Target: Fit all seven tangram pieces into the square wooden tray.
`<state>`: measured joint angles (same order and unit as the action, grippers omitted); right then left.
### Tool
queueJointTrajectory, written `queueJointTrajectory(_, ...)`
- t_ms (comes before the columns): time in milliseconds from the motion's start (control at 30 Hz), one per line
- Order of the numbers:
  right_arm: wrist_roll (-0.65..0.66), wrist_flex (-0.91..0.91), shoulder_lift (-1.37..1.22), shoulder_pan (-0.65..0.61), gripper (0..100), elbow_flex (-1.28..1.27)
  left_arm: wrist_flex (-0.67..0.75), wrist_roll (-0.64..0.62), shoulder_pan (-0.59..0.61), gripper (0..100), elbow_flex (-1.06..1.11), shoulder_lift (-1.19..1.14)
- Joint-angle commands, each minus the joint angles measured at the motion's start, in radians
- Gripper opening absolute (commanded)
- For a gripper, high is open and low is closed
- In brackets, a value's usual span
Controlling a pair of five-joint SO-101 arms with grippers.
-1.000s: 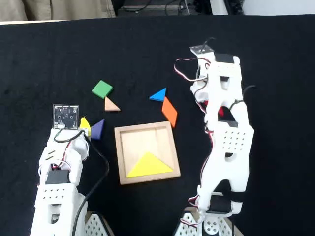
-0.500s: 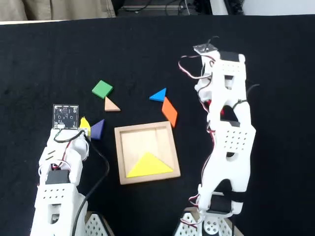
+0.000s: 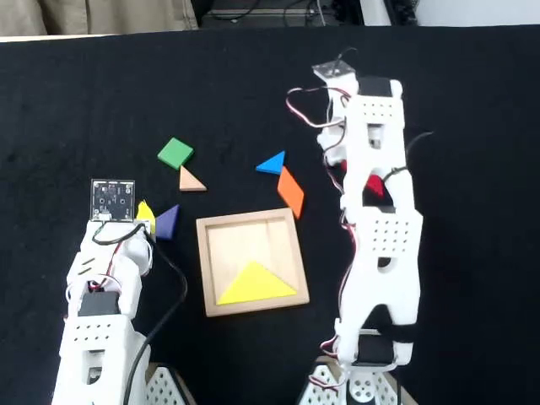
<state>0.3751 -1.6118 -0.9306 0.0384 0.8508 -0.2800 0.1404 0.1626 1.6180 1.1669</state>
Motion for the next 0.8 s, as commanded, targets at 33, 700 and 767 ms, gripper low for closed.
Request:
queueJointTrajectory(33, -0.005, 0.008, 0.004, 0.049, 33.6, 0.041, 0.023, 0.008, -0.012, 12, -0.007, 0.011)
queueJointTrajectory(700, -0.012, -0.149, 0.03, 0.02, 33.6, 0.265, 0.023, 0.008, -0.012, 12, -0.007, 0.011)
queueJointTrajectory(767, -0.012, -0.146, 0.025, -0.008, 33.6, 0.254, 0.023, 0.008, -0.012, 12, -0.007, 0.011)
